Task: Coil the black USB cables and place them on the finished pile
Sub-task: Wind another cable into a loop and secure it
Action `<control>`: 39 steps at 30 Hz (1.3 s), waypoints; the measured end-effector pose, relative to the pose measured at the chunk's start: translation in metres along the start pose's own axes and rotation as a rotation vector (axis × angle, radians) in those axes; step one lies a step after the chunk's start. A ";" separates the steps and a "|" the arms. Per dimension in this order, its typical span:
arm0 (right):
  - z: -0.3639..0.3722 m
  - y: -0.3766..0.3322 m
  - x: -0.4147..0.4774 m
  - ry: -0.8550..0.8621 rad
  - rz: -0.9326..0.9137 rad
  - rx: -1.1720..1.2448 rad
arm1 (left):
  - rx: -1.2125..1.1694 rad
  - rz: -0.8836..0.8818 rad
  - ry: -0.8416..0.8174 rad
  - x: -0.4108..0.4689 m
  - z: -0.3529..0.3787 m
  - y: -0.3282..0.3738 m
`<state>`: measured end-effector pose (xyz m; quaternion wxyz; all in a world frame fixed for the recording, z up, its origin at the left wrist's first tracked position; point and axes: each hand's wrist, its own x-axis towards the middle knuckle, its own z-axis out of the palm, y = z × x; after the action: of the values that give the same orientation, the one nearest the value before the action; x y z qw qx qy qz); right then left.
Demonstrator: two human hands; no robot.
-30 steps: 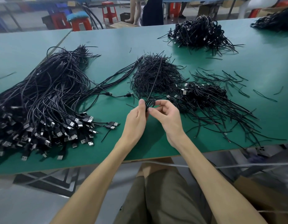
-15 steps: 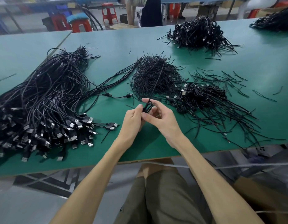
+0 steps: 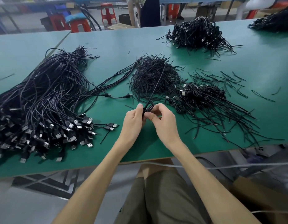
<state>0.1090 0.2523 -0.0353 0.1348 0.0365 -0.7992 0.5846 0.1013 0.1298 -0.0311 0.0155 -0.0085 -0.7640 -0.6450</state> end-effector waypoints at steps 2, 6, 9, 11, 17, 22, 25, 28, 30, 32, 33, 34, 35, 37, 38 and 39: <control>0.000 0.001 -0.001 0.012 0.002 -0.009 | 0.010 -0.011 0.000 0.000 0.000 0.000; -0.002 0.000 -0.001 0.023 -0.049 -0.064 | 0.014 0.011 -0.021 0.001 0.002 0.002; 0.000 -0.001 -0.001 0.065 -0.108 -0.117 | 0.022 0.024 -0.043 -0.001 0.003 0.002; 0.001 -0.002 -0.002 0.095 -0.134 -0.135 | 0.056 0.057 -0.024 -0.002 0.003 0.000; -0.002 -0.003 -0.001 0.118 -0.149 -0.146 | 0.224 0.196 0.004 -0.003 0.002 0.011; -0.006 0.003 0.002 0.066 -0.037 0.041 | 0.351 0.267 -0.184 0.000 -0.026 0.023; -0.006 0.007 0.003 0.016 0.031 0.161 | 0.485 0.369 -0.364 -0.004 -0.041 0.031; -0.007 0.007 0.003 -0.049 0.034 0.254 | 0.655 0.445 -0.340 -0.006 -0.039 0.038; -0.006 0.007 0.005 -0.077 0.040 0.280 | 0.815 0.550 -0.228 -0.006 -0.038 0.043; -0.005 0.008 0.008 -0.093 0.073 0.296 | 0.967 0.643 -0.187 -0.005 -0.038 0.047; -0.006 0.009 0.008 -0.101 0.085 0.301 | 1.006 0.658 -0.199 -0.004 -0.037 0.050; -0.007 0.010 0.008 -0.110 0.090 0.300 | 1.025 0.654 -0.220 -0.003 -0.035 0.053; -0.007 0.011 0.007 -0.119 0.090 0.299 | 1.043 0.637 -0.240 -0.003 -0.033 0.055; -0.008 0.010 0.004 -0.136 0.091 0.307 | 1.122 0.598 -0.222 -0.004 -0.028 0.059; -0.007 0.008 0.004 -0.146 0.089 0.319 | 1.148 0.583 -0.190 -0.004 -0.026 0.060; -0.007 0.005 0.003 -0.154 0.086 0.338 | 1.147 0.555 -0.160 -0.004 -0.025 0.059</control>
<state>0.1059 0.2605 -0.0374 0.0400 0.0690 -0.6985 0.7112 0.1075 0.1156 0.0314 0.1272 -0.2443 -0.9557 -0.1033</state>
